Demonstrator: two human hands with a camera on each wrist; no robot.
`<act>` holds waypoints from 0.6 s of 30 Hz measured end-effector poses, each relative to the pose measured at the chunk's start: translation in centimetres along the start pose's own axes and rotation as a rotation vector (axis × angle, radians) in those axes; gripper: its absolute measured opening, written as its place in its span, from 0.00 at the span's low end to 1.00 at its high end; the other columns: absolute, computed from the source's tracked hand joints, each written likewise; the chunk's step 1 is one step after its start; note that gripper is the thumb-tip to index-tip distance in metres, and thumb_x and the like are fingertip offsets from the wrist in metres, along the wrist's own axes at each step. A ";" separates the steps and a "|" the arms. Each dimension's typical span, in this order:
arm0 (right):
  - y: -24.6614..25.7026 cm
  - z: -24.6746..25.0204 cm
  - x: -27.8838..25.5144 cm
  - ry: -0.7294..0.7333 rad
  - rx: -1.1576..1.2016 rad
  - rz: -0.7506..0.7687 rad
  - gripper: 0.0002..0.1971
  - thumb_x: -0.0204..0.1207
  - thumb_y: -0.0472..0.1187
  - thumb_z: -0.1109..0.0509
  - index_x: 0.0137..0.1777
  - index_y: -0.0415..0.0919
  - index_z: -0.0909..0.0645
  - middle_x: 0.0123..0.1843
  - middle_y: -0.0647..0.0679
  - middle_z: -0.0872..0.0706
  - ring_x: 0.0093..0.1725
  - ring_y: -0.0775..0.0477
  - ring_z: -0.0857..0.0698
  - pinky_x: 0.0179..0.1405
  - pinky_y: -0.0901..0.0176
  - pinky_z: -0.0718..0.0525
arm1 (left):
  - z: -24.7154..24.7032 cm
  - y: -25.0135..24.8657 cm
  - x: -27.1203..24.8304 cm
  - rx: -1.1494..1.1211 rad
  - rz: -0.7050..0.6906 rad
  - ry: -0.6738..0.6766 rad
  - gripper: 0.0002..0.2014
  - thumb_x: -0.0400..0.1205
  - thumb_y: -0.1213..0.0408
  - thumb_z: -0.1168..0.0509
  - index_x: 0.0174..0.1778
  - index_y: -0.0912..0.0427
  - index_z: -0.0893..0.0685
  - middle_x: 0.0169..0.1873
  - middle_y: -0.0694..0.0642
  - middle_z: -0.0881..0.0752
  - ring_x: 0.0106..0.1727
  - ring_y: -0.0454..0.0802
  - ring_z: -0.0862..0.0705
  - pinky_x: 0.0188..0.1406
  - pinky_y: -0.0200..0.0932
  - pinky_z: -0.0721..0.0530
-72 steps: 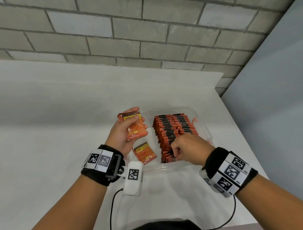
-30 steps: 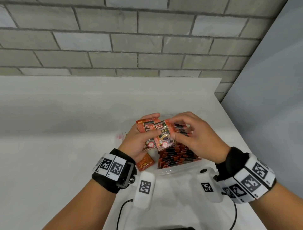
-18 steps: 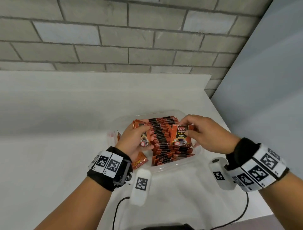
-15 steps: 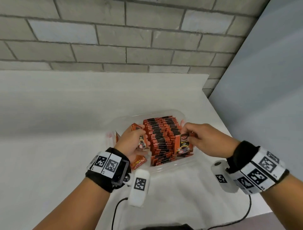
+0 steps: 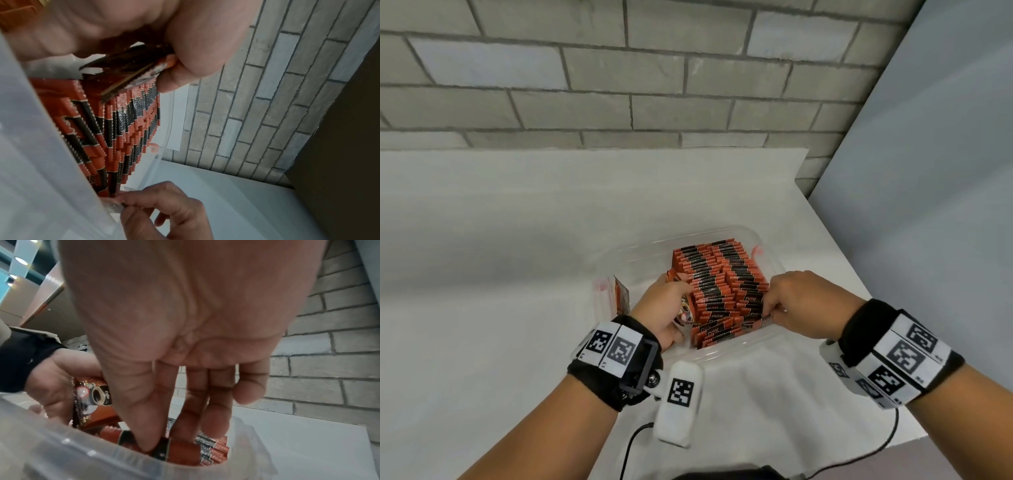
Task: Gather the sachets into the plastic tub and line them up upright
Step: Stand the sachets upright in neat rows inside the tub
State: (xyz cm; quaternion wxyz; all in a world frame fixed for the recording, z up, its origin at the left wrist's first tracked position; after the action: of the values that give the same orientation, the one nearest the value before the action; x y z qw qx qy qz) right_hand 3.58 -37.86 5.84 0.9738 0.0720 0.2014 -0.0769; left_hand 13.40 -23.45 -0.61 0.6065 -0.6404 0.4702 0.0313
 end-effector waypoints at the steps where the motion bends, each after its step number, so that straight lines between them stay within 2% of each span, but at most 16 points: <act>1: -0.1 0.0 0.2 0.013 -0.015 -0.007 0.13 0.79 0.40 0.38 0.52 0.51 0.12 0.50 0.56 0.13 0.48 0.50 0.16 0.50 0.61 0.22 | 0.0 0.1 0.0 -0.006 0.013 0.006 0.14 0.85 0.70 0.44 0.63 0.55 0.20 0.44 0.57 0.08 0.43 0.56 0.09 0.43 0.61 0.12; 3: -0.2 0.0 0.5 0.023 -0.032 -0.019 0.11 0.79 0.41 0.37 0.53 0.51 0.12 0.51 0.56 0.12 0.48 0.51 0.16 0.48 0.64 0.24 | -0.1 0.0 -0.1 -0.013 0.017 0.015 0.13 0.85 0.70 0.44 0.62 0.55 0.20 0.44 0.57 0.08 0.46 0.58 0.10 0.45 0.68 0.14; 8: 0.4 0.2 1.0 0.037 -0.046 -0.010 0.06 0.78 0.39 0.32 0.49 0.49 0.15 0.49 0.53 0.14 0.47 0.51 0.16 0.42 0.65 0.28 | -0.3 0.0 0.1 -0.037 0.016 0.004 0.13 0.84 0.71 0.44 0.61 0.55 0.21 0.45 0.58 0.09 0.45 0.58 0.10 0.47 0.71 0.15; 11: 0.2 -0.2 1.4 0.076 -0.048 -0.029 0.05 0.77 0.39 0.30 0.48 0.49 0.15 0.48 0.54 0.14 0.47 0.50 0.16 0.40 0.64 0.26 | -0.5 0.2 0.4 -0.027 0.022 0.005 0.15 0.84 0.71 0.43 0.64 0.54 0.21 0.50 0.59 0.10 0.49 0.60 0.11 0.49 0.74 0.16; 15: -0.1 -0.7 2.2 0.100 -0.095 -0.041 0.04 0.76 0.38 0.29 0.47 0.48 0.15 0.43 0.55 0.19 0.43 0.50 0.18 0.29 0.70 0.33 | -0.9 0.1 0.6 -0.004 0.020 0.020 0.16 0.84 0.72 0.44 0.65 0.54 0.22 0.53 0.59 0.10 0.51 0.60 0.11 0.49 0.73 0.16; 18: -0.2 -0.9 2.5 0.102 -0.090 -0.041 0.04 0.75 0.38 0.29 0.49 0.47 0.17 0.43 0.55 0.21 0.42 0.51 0.20 0.28 0.70 0.35 | -1.3 0.1 0.5 0.001 0.020 0.041 0.15 0.84 0.73 0.45 0.63 0.54 0.22 0.50 0.60 0.10 0.46 0.58 0.10 0.47 0.68 0.14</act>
State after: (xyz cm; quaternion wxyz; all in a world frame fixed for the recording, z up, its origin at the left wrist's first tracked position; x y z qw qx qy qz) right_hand 5.50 -38.20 3.99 0.9628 0.0280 0.2555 -0.0839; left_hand 12.99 -24.74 -0.64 0.5966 -0.6359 0.4890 0.0241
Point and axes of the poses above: each hand's wrist, its own x-axis towards the middle knuckle, its own z-axis out of the back of the hand, y = z × x, the point moved 6 cm from there along x, towards the middle knuckle
